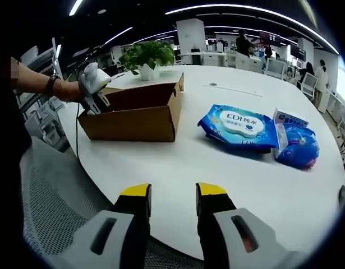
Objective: Operate the shoe box by opening the lid, removing the specified soft item, and placing it in the target area until the item is outside and the box remains undamaged.
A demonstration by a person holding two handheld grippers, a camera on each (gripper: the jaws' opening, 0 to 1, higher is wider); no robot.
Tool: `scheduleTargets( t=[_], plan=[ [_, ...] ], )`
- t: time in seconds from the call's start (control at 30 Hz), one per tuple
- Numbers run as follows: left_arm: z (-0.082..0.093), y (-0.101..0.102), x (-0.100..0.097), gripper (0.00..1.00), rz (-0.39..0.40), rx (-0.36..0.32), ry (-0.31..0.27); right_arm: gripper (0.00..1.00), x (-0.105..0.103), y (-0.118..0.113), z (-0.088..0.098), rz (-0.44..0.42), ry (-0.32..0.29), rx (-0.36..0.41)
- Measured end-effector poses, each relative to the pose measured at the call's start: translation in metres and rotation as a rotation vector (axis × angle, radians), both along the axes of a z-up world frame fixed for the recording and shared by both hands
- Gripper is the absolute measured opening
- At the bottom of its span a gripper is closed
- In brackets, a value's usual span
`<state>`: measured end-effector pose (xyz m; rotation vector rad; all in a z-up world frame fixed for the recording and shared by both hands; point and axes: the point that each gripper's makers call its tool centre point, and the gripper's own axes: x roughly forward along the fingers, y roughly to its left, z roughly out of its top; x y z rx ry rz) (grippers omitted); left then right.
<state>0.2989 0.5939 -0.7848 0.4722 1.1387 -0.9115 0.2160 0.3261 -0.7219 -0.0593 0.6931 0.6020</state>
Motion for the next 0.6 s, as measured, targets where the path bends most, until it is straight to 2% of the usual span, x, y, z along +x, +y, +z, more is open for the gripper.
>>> scheduleTargets(
  t=[0.4, 0.6],
  plan=[
    [0.020, 0.002, 0.007, 0.23, 0.083, -0.055, -0.025, 0.29, 0.001, 0.001, 0.004, -0.004, -0.017, 0.014],
    [0.038, 0.002, 0.015, 0.23, 0.126, -0.104, -0.057, 0.30, 0.001, 0.002, 0.004, 0.002, -0.015, 0.017]
  ],
)
